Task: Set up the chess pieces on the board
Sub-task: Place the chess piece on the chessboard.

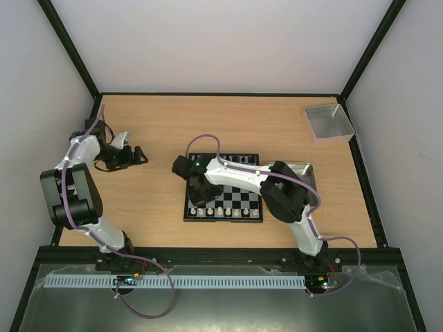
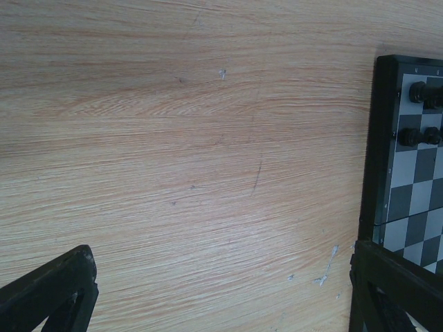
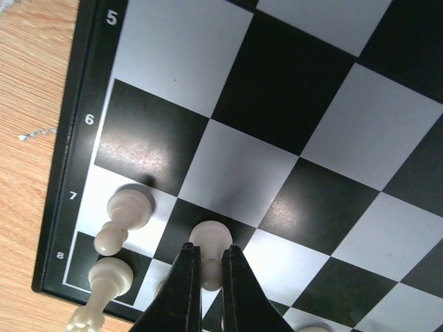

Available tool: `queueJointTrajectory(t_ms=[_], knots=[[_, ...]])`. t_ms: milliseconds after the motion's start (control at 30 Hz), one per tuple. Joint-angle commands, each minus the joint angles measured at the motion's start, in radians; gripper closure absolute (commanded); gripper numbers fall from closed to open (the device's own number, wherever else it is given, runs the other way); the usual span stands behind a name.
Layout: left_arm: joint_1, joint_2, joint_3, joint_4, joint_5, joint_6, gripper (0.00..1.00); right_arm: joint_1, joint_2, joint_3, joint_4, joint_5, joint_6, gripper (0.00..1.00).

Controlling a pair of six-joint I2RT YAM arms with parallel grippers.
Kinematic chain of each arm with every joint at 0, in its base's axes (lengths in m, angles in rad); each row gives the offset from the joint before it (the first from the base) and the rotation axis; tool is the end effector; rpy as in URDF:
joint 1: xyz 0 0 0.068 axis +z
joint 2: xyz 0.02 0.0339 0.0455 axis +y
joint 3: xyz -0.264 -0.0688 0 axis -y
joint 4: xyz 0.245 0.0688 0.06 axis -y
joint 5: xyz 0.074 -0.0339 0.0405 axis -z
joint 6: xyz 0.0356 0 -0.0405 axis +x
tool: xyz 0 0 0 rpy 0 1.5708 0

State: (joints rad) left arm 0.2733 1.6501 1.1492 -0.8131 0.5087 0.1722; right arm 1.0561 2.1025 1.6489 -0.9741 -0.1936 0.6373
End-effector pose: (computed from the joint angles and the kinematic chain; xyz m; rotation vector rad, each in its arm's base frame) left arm 0.3044 0.0673 0.2100 -0.0462 2.7194 -0.6117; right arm 0.1988 0.3654 0.1798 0.6591 -2.9985 -0.3623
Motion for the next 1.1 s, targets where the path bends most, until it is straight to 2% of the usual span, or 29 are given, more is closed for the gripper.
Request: queueJointTrajectory(t_ms=[0,100,300,633,1067], knots=[[-0.003,-0.012,0.003,-0.003,0.016,-0.002,0.01,0.006,0.016,0.025,-0.018,0.004,-0.025,0.98],[-0.002,-0.01,0.003,-0.002,0.016,-0.002,0.01,0.007,0.017,0.024,-0.019,-0.001,-0.024,0.97],[-0.003,-0.006,0.004,-0.001,0.017,-0.002,0.01,0.006,0.018,0.025,-0.019,-0.003,-0.022,0.88],[-0.002,-0.004,0.004,0.002,0.016,-0.002,0.01,0.005,0.011,0.032,-0.03,0.019,-0.026,0.79],[-0.003,0.002,0.007,0.002,0.019,-0.002,0.01,-0.019,0.004,0.078,-0.052,0.066,-0.032,0.78]])
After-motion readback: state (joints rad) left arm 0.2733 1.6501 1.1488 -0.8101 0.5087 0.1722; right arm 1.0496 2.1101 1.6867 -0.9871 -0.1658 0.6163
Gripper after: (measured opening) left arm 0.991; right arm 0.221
